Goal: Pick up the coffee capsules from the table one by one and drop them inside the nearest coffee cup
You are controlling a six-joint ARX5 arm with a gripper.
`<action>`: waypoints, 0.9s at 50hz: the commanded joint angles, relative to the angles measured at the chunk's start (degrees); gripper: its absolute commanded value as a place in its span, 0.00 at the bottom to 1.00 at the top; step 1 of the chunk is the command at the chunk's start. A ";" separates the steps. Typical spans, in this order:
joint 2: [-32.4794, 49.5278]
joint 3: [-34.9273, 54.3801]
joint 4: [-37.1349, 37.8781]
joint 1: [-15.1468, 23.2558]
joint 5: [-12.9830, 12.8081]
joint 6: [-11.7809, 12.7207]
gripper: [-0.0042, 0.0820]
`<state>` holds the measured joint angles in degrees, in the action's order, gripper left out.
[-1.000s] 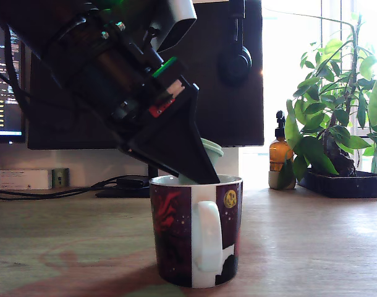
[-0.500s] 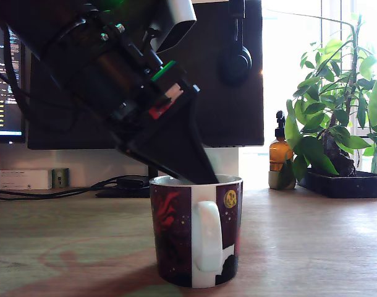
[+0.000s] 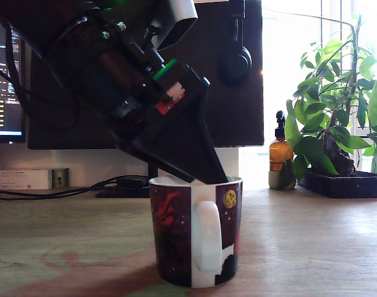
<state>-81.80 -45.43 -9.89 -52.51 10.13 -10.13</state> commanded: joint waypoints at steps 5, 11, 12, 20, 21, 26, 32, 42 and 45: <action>4.59 -0.46 -0.24 -0.15 -0.15 -0.44 0.53; 8.04 -0.46 -2.82 0.42 -1.49 -0.42 0.17; 8.63 -0.46 -3.72 0.52 -1.90 -0.42 0.12; 12.92 -0.37 -8.66 2.56 -6.21 -0.42 0.02; 13.53 -0.28 -8.87 3.02 -6.36 -0.42 0.02; 16.61 0.33 -8.92 6.03 -5.75 -0.42 0.02; 20.26 1.55 -7.58 10.82 -2.43 -0.42 0.02; 23.89 4.66 -2.58 20.63 2.89 -0.42 0.02; 24.22 5.25 -1.55 23.43 4.11 -0.42 0.02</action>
<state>-56.97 -42.48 -12.23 -30.50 13.34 -10.33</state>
